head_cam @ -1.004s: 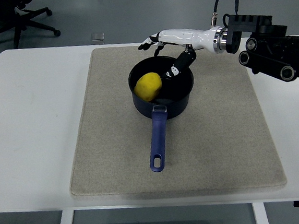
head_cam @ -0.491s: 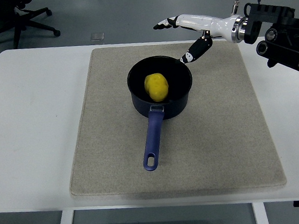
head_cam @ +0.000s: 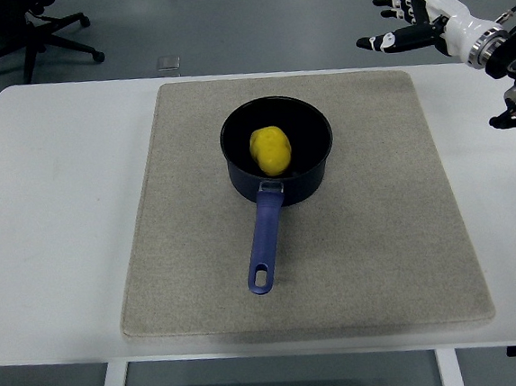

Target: Put the potato in the blue pot

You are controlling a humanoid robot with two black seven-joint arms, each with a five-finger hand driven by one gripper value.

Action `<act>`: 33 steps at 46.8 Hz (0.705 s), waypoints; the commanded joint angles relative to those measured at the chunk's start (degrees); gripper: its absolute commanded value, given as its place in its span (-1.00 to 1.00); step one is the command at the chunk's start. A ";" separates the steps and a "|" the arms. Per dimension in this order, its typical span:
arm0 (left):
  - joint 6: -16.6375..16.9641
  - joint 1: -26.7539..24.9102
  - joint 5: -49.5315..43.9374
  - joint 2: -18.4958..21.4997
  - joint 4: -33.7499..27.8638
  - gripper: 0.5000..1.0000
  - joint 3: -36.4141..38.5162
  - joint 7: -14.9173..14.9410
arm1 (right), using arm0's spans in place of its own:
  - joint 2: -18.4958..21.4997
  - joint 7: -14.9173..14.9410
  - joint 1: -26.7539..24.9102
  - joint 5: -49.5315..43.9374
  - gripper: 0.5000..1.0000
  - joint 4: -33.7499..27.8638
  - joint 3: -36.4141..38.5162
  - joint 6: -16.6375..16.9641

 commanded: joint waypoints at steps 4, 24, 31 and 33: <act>0.04 0.00 0.00 0.00 0.00 0.98 0.00 0.01 | -0.10 -0.08 -3.12 6.93 0.71 -1.09 7.37 -0.01; -0.04 0.00 0.00 0.00 0.00 0.98 0.00 0.01 | -1.42 -0.17 -13.67 8.16 0.71 -1.35 26.02 -2.29; -0.04 0.00 0.00 0.00 0.00 0.98 0.00 0.01 | -1.07 -0.17 -14.28 8.78 0.71 -1.27 26.02 -2.38; 0.04 0.00 0.00 0.00 0.00 0.98 0.00 0.01 | -1.16 -0.17 -14.37 8.96 0.71 -1.27 26.02 -2.29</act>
